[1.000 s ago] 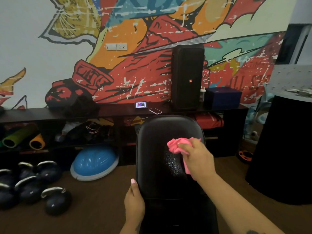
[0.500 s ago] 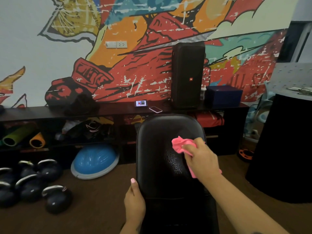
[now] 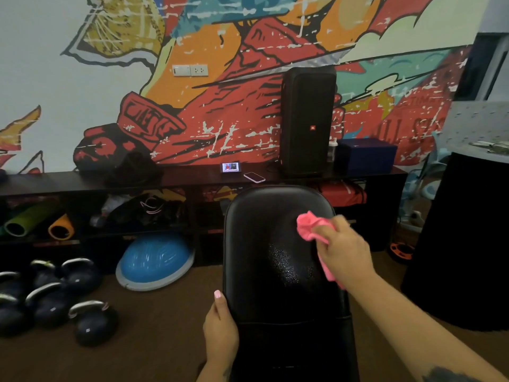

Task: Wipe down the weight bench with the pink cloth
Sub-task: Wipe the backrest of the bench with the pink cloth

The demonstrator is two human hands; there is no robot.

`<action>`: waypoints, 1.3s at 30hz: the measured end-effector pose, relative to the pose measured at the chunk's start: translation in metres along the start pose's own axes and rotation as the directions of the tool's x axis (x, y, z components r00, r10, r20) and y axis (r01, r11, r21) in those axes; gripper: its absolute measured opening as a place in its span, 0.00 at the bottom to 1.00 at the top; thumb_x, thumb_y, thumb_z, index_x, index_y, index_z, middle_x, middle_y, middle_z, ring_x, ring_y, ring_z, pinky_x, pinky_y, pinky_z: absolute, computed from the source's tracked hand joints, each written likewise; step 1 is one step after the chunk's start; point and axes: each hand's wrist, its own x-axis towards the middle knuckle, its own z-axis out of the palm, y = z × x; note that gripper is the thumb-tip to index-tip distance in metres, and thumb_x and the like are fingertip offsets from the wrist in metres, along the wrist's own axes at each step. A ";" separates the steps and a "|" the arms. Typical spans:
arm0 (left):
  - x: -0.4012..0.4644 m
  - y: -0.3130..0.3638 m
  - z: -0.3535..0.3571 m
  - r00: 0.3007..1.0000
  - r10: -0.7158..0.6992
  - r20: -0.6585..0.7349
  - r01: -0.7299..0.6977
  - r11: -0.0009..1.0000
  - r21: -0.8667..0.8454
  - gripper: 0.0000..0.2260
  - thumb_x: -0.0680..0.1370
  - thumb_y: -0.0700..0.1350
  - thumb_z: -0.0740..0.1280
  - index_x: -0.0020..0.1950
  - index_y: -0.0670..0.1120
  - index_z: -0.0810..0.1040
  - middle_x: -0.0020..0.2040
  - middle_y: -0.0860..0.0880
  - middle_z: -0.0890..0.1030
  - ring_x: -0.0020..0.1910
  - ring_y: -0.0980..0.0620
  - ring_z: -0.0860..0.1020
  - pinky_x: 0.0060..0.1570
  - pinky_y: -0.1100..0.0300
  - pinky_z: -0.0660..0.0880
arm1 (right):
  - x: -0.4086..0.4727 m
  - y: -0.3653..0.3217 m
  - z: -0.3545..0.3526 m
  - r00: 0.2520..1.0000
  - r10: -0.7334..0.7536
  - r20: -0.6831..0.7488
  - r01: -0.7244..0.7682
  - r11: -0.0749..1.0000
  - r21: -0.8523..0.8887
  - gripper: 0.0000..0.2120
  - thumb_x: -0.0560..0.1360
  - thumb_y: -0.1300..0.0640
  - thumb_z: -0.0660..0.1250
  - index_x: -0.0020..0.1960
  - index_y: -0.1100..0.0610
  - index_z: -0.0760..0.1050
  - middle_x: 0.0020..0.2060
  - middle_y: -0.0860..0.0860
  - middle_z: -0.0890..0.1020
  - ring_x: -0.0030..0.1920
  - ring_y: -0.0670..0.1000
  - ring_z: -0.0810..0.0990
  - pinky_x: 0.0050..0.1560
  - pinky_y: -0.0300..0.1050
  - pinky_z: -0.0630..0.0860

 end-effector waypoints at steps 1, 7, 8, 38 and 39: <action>0.000 0.000 0.000 1.000 0.001 -0.001 -0.001 1.000 -0.001 0.29 0.80 0.60 0.45 0.60 0.42 0.77 0.53 0.44 0.79 0.52 0.48 0.75 0.57 0.53 0.70 | 0.011 -0.001 -0.002 0.998 0.051 -0.028 -0.051 0.999 -0.005 0.07 0.67 0.60 0.73 0.44 0.55 0.80 0.40 0.56 0.74 0.31 0.60 0.76 0.27 0.46 0.69; -0.001 0.002 0.000 1.000 0.009 0.002 -0.009 1.000 -0.002 0.29 0.81 0.60 0.45 0.64 0.42 0.75 0.60 0.42 0.78 0.58 0.45 0.74 0.60 0.52 0.68 | 0.032 -0.035 0.009 0.999 -0.023 -0.023 0.025 0.998 0.065 0.06 0.67 0.59 0.73 0.45 0.56 0.80 0.41 0.58 0.75 0.31 0.61 0.76 0.26 0.47 0.71; -0.001 0.001 0.000 1.000 0.013 0.000 -0.013 1.000 0.001 0.30 0.80 0.60 0.45 0.64 0.42 0.75 0.60 0.42 0.78 0.59 0.45 0.74 0.60 0.52 0.68 | 0.022 -0.034 0.011 0.996 -0.093 -0.002 0.093 0.993 0.070 0.07 0.66 0.60 0.73 0.44 0.54 0.80 0.40 0.56 0.75 0.31 0.60 0.77 0.25 0.47 0.72; -0.001 -0.001 0.001 1.000 0.007 -0.010 -0.008 0.998 -0.057 0.28 0.81 0.59 0.47 0.61 0.42 0.77 0.55 0.44 0.79 0.52 0.49 0.74 0.57 0.53 0.69 | 0.055 -0.046 0.012 0.982 -0.091 0.163 0.065 0.986 0.155 0.11 0.76 0.60 0.61 0.53 0.52 0.79 0.51 0.53 0.74 0.47 0.56 0.75 0.37 0.47 0.70; -0.001 0.000 0.001 1.000 0.008 -0.008 -0.008 0.998 -0.058 0.28 0.81 0.59 0.47 0.60 0.42 0.77 0.53 0.44 0.79 0.51 0.50 0.73 0.56 0.54 0.69 | 0.049 -0.044 0.009 0.965 -0.159 0.209 0.129 0.980 0.149 0.12 0.75 0.61 0.61 0.54 0.51 0.80 0.53 0.52 0.73 0.49 0.56 0.75 0.39 0.48 0.72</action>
